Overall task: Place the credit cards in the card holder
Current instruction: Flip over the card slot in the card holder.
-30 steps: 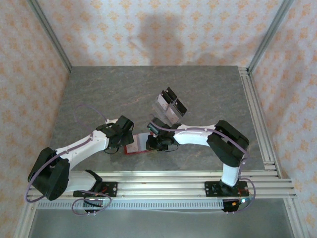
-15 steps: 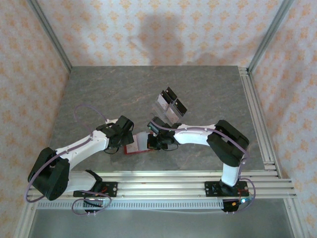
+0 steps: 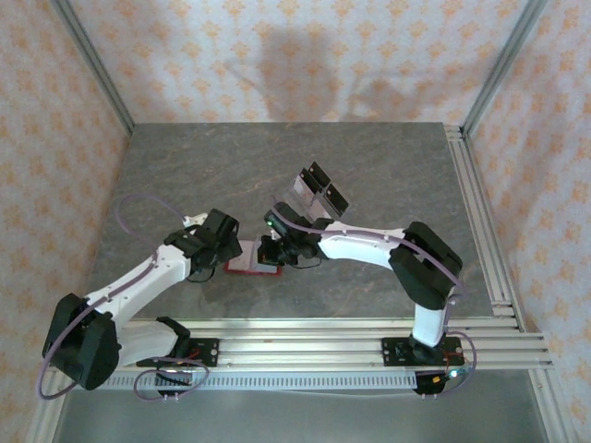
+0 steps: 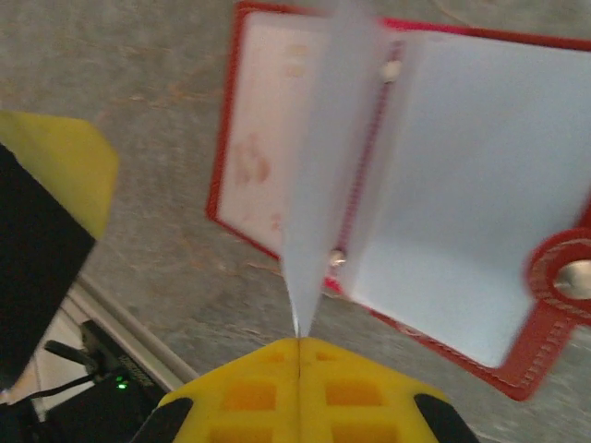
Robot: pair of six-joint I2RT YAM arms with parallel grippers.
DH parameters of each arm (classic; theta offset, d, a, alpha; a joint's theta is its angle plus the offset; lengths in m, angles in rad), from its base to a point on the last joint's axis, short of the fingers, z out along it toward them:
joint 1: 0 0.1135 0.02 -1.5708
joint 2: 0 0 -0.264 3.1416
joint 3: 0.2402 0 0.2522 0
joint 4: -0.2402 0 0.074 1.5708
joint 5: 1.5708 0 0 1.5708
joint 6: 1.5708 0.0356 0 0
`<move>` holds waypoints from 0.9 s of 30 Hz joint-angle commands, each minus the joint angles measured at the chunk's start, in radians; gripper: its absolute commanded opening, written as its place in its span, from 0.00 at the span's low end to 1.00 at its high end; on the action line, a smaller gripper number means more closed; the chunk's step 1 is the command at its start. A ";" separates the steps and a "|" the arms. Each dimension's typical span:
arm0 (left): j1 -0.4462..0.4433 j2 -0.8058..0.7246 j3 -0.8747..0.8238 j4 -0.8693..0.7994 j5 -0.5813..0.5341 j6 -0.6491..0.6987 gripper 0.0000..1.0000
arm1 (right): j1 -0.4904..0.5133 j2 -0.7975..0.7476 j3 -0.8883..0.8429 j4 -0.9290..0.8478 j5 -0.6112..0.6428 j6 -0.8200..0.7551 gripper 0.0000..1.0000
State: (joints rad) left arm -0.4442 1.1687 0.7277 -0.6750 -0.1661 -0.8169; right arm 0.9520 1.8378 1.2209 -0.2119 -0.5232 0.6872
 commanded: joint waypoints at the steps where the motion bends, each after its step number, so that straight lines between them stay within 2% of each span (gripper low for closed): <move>1: 0.004 -0.028 0.031 -0.042 -0.039 -0.038 1.00 | 0.024 0.058 0.065 -0.016 -0.019 -0.013 0.00; 9: 0.007 -0.079 0.044 -0.059 -0.066 -0.089 1.00 | 0.051 0.223 0.221 0.009 -0.092 0.016 0.01; 12: 0.006 -0.098 0.051 -0.066 -0.080 -0.104 1.00 | 0.053 0.257 0.248 0.038 -0.126 0.023 0.30; 13: 0.006 -0.102 0.054 -0.069 -0.083 -0.106 1.00 | 0.052 0.254 0.253 0.034 -0.126 0.017 0.35; 15: 0.006 -0.107 0.059 -0.075 -0.086 -0.107 1.00 | 0.050 0.224 0.256 0.008 -0.122 -0.009 0.41; 20: 0.006 -0.100 0.059 -0.080 -0.087 -0.091 1.00 | 0.008 0.065 0.150 0.005 -0.110 -0.026 0.46; 24: 0.007 -0.083 0.041 -0.068 -0.069 -0.061 1.00 | -0.051 -0.069 0.073 -0.068 -0.080 -0.077 0.46; 27: 0.007 -0.053 0.028 -0.042 -0.035 -0.030 1.00 | -0.121 -0.132 0.066 -0.194 -0.012 -0.161 0.46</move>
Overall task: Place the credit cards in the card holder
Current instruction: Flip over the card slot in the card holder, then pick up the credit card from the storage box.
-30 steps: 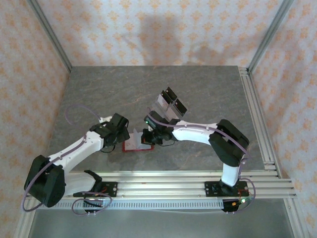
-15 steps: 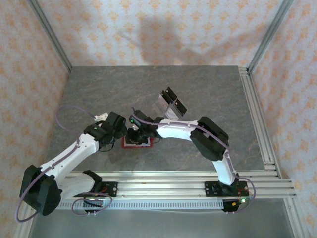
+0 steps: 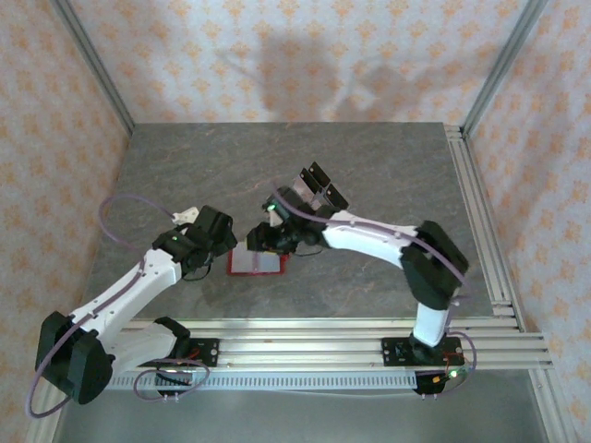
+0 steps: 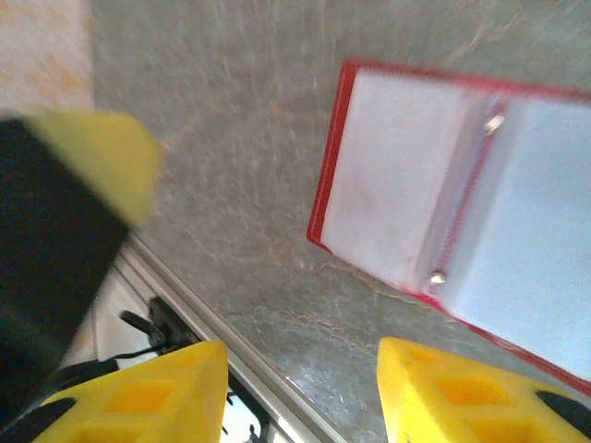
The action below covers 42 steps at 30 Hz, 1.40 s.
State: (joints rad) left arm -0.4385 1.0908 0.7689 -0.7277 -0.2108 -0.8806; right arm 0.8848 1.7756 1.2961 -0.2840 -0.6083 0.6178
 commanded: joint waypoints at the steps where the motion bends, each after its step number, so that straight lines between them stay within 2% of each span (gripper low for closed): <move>1: 0.001 0.043 -0.014 0.014 0.022 0.045 1.00 | -0.080 -0.080 0.002 -0.172 0.105 -0.127 0.46; 7: 0.000 0.134 -0.019 0.039 0.047 0.090 1.00 | -0.202 -0.052 0.166 -0.466 0.330 -0.374 0.46; 11: 0.000 0.173 -0.028 0.054 0.042 0.101 1.00 | -0.224 0.033 0.291 -0.612 0.528 -0.519 0.46; 16: -0.002 0.218 -0.033 0.071 0.043 0.112 1.00 | -0.233 0.139 0.381 -0.699 0.655 -0.601 0.44; 23: -0.003 0.253 -0.030 0.086 0.050 0.114 1.00 | -0.234 0.216 0.409 -0.695 0.690 -0.625 0.40; 35: -0.003 0.259 -0.036 0.090 0.048 0.115 1.00 | -0.234 0.268 0.417 -0.679 0.625 -0.623 0.32; 42: -0.003 0.259 -0.035 0.091 0.049 0.114 1.00 | -0.234 0.257 0.410 -0.664 0.583 -0.612 0.18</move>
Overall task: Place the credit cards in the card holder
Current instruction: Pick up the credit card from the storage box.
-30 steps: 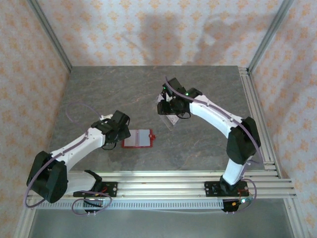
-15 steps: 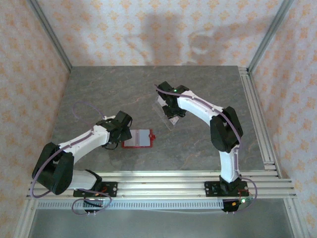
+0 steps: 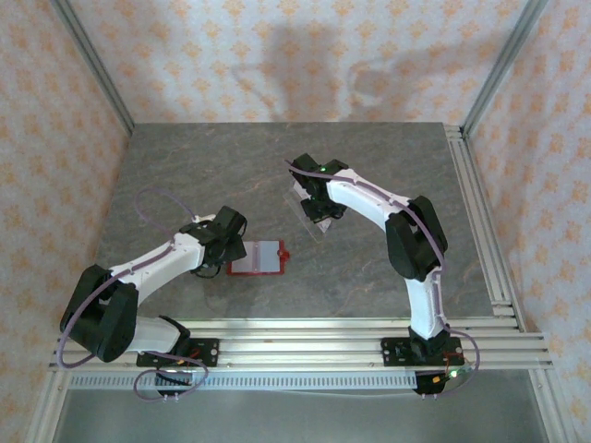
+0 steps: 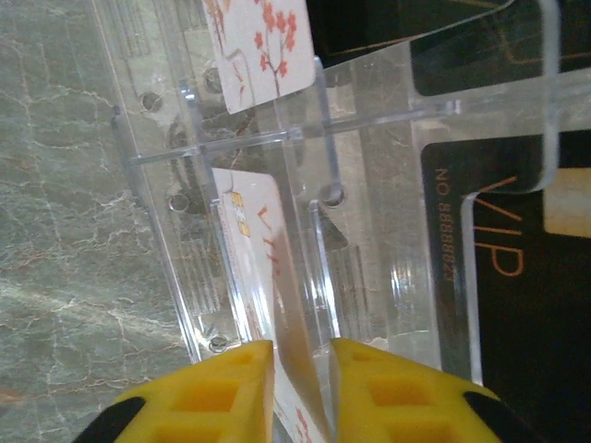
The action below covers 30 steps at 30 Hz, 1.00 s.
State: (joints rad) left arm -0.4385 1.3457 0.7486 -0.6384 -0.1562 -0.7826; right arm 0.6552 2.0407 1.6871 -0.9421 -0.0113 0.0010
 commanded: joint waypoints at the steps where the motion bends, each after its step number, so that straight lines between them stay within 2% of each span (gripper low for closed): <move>1: -0.003 0.003 -0.015 0.002 -0.005 0.016 1.00 | -0.005 -0.010 0.019 -0.004 -0.020 0.007 0.17; 14: -0.004 0.001 -0.010 -0.008 -0.005 0.017 1.00 | -0.017 -0.017 0.035 -0.009 -0.042 0.004 0.00; 21: -0.004 -0.004 0.000 -0.036 -0.034 0.023 1.00 | -0.020 -0.084 0.064 -0.026 -0.077 0.006 0.00; 25: -0.004 0.002 -0.006 -0.049 -0.056 0.023 1.00 | -0.020 -0.153 0.056 -0.008 -0.130 0.031 0.00; 30: -0.005 0.011 -0.025 -0.045 -0.063 0.014 1.00 | -0.017 -0.258 -0.049 0.116 -0.305 0.124 0.00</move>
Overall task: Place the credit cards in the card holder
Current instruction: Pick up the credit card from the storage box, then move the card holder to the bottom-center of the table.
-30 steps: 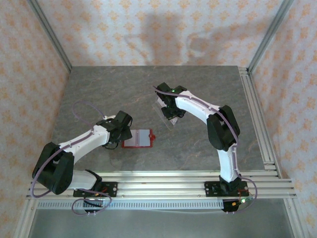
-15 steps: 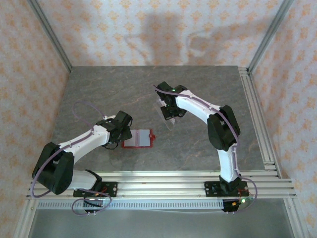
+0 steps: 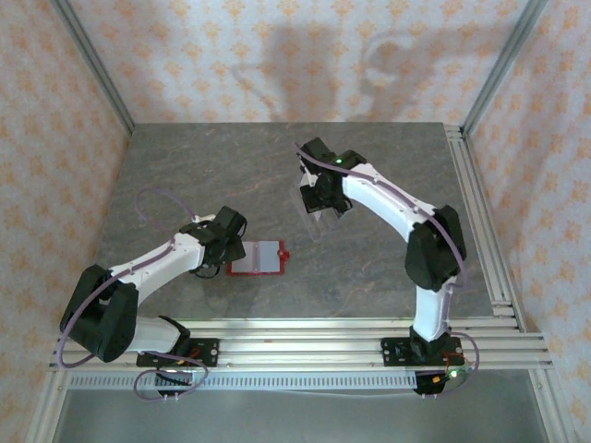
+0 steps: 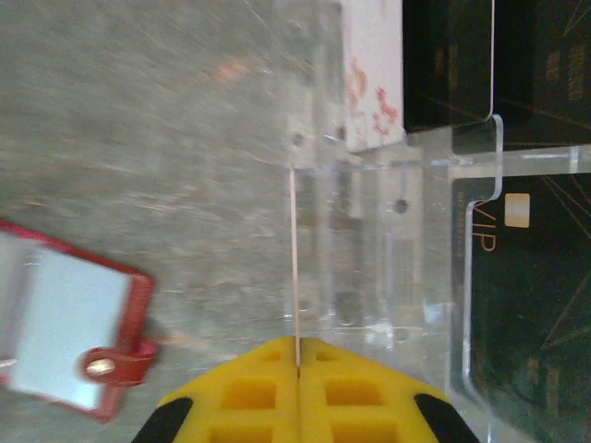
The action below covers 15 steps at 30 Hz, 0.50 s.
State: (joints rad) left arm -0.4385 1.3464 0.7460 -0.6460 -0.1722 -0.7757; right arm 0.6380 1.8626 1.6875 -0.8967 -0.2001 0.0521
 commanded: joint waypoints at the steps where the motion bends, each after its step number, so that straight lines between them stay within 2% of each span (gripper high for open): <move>1: -0.004 0.012 -0.026 -0.035 -0.045 0.006 1.00 | 0.003 -0.104 -0.088 0.119 -0.165 0.105 0.00; 4: -0.004 0.015 -0.031 -0.039 -0.053 0.004 1.00 | 0.034 -0.160 -0.213 0.286 -0.262 0.206 0.00; 6: -0.004 0.010 -0.034 -0.043 -0.061 0.001 1.00 | 0.076 -0.174 -0.274 0.380 -0.281 0.269 0.00; 11: -0.005 0.006 -0.036 -0.052 -0.077 -0.024 1.00 | 0.211 -0.105 -0.332 0.529 -0.224 0.389 0.00; 15: -0.005 0.001 -0.033 -0.056 -0.079 -0.037 1.00 | 0.273 -0.035 -0.348 0.599 -0.139 0.477 0.00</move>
State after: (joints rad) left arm -0.4385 1.3533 0.7166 -0.6640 -0.2020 -0.7876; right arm 0.8932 1.7947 1.3575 -0.4080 -0.4076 0.4244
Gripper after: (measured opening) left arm 0.999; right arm 0.041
